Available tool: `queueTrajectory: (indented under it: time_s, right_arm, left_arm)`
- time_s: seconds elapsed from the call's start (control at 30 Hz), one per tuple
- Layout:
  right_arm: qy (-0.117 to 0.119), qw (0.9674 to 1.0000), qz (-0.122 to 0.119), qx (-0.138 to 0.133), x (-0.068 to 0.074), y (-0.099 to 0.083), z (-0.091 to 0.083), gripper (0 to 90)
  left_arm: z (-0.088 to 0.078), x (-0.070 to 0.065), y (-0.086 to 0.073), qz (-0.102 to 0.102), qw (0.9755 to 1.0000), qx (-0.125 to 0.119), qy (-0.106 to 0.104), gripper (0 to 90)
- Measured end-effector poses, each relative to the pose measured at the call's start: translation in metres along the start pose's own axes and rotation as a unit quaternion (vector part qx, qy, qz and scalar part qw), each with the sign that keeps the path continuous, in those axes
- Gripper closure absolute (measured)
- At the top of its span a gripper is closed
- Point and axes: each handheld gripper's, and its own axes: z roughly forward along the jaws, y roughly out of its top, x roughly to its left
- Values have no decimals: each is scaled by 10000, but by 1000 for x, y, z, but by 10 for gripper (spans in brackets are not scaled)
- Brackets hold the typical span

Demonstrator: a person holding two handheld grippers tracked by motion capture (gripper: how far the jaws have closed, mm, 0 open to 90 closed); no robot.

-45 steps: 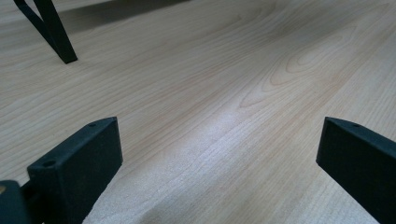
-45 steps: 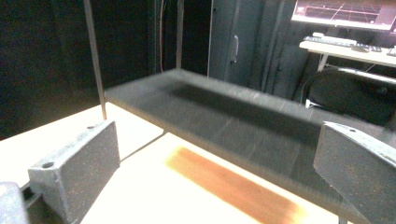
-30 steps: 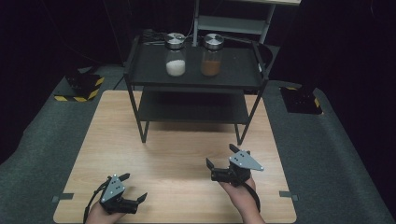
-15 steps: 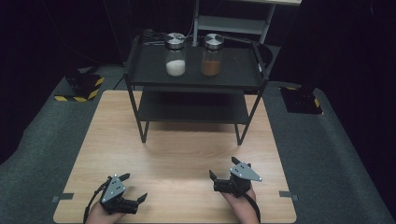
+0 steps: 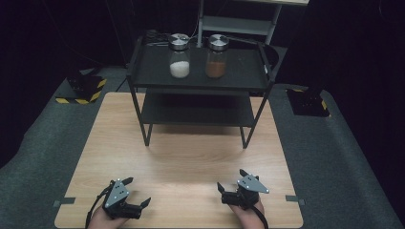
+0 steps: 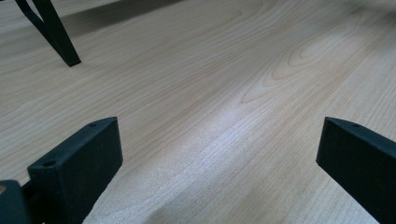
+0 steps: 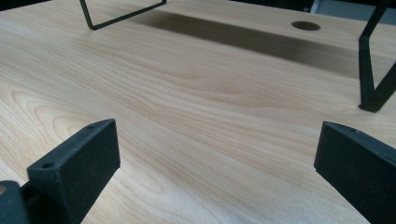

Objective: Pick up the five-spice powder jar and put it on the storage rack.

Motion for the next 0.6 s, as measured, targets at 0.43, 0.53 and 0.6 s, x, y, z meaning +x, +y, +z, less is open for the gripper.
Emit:
queueTrajectory:
  time_s: [0.43,0.53,0.6]
  right_arm:
    - [-40,9999,130,-96,-4,-7,-5,0]
    - [-52,9998,155,-113,-5,-8,-6,0]
    - [-49,9998,166,-118,-6,-8,-7,0]
  left_arm:
    - [0,0,0,-102,9999,5,-21,9]
    - [2,0,0,-103,9999,-22,-37,12]
    - [2,3,2,-227,9996,-78,-135,15]
